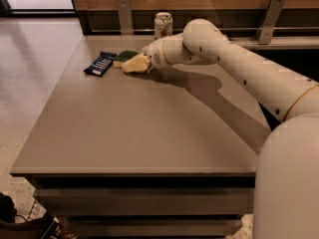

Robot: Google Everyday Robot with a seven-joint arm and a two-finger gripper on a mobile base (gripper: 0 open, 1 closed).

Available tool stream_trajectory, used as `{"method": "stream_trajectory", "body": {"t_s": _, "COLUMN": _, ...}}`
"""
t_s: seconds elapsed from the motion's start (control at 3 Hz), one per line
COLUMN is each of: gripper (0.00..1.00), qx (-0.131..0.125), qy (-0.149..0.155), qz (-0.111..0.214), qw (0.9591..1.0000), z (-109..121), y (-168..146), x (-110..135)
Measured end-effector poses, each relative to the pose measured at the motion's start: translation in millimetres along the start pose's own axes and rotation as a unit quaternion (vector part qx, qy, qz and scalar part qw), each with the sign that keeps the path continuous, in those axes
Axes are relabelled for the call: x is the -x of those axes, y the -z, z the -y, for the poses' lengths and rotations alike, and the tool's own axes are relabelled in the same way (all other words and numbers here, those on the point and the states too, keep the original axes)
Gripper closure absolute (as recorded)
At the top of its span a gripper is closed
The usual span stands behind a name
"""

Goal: Move sponge near rxbar blueberry

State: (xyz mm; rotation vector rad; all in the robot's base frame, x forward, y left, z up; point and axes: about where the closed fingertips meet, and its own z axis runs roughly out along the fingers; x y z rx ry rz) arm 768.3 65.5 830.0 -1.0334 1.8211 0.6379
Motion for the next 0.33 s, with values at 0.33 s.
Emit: {"method": "stream_trajectory", "body": {"t_s": 0.33, "gripper": 0.0, "qx": 0.001, "qy": 0.0, "qz": 0.0, "qw": 1.0, "z": -0.4, "y": -0.6, "x": -0.1}}
